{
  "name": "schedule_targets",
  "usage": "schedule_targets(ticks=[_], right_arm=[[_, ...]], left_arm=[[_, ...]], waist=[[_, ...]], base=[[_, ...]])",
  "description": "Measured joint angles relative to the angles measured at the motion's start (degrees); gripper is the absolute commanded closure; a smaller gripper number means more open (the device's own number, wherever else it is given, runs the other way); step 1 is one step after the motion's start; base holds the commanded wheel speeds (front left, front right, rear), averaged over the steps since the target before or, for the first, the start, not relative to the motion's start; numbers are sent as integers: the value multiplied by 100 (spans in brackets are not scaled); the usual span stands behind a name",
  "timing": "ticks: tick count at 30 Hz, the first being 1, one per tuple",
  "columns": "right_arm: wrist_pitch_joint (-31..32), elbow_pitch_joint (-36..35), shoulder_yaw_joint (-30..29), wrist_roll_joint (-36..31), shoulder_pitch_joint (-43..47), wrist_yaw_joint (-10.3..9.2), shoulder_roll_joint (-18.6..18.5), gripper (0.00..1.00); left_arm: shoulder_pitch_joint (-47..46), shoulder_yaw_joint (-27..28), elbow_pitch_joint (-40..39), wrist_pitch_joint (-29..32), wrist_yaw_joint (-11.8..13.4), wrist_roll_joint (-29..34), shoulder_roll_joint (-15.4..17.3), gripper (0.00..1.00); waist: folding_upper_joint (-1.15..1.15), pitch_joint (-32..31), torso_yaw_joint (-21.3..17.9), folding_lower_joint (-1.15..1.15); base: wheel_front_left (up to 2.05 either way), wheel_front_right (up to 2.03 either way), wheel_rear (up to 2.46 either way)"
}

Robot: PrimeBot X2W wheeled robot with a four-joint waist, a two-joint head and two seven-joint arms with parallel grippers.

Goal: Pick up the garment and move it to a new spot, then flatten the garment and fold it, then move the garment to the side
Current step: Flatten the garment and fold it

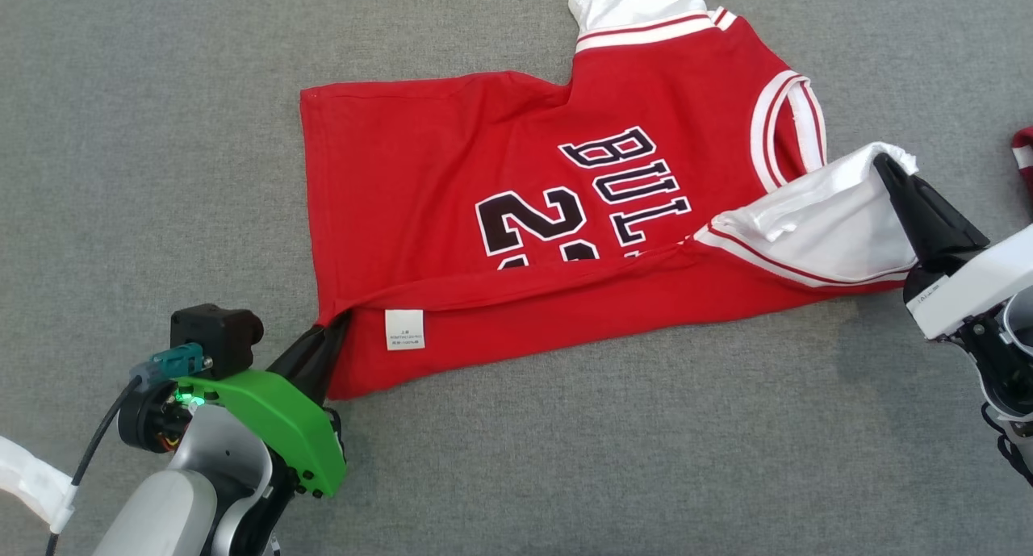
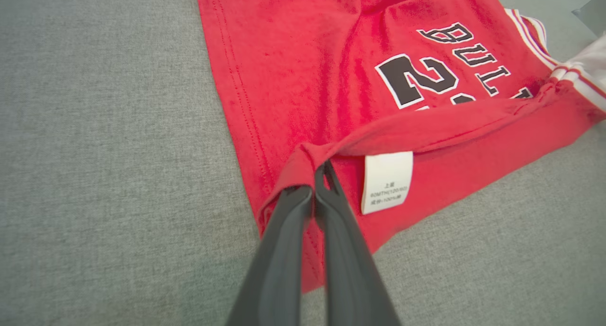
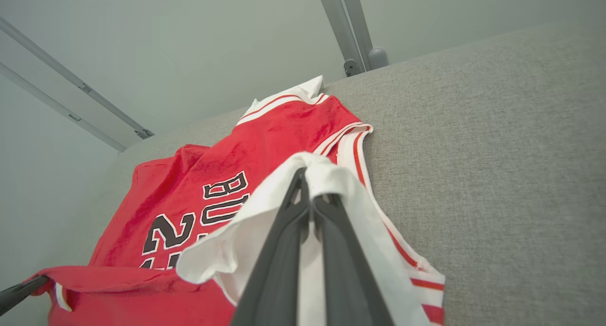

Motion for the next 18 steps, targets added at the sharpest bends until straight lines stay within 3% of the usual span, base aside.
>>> schedule_targets(ticks=[3, 4, 5, 6, 10, 14, 18], right_arm=[[193, 198, 130, -48, -153, 0, 81, 100], [207, 263, 151, -94, -183, 0, 99, 58], [204, 318, 171, -178, -222, 0, 98, 0], [197, 356, 176, -225, -251, 0, 99, 0], [9, 365, 70, -336, -264, 0, 60, 0], [-123, 132, -270, -359, 15, 0, -205, 0], [165, -186, -567, -449, 563, 0, -501, 0]], left_arm=[[-95, -14, 231, 74, 18, -4, -53, 100], [-119, -11, 290, 65, 42, -4, -75, 82], [-146, 8, 343, 13, 57, -3, -93, 13], [-168, 45, 404, 0, 86, -34, -133, 0], [-89, 112, 445, -110, 116, -135, -149, 0], [282, 263, 250, -235, 243, -155, -31, 0], [731, 392, -121, -324, 361, -304, -16, 0]], waist=[[0, 61, 10, 0], [0, 76, 10, 0], [0, 89, 8, 0], [0, 98, 8, 0], [0, 94, -7, 0], [0, 67, -43, 0], [0, 93, -105, 0]], base=[[0, 0, 0], [0, 0, 0], [0, 0, 0], [0, 0, 0], [0, 0, 0], [0, 0, 0], [0, 0, 0]])
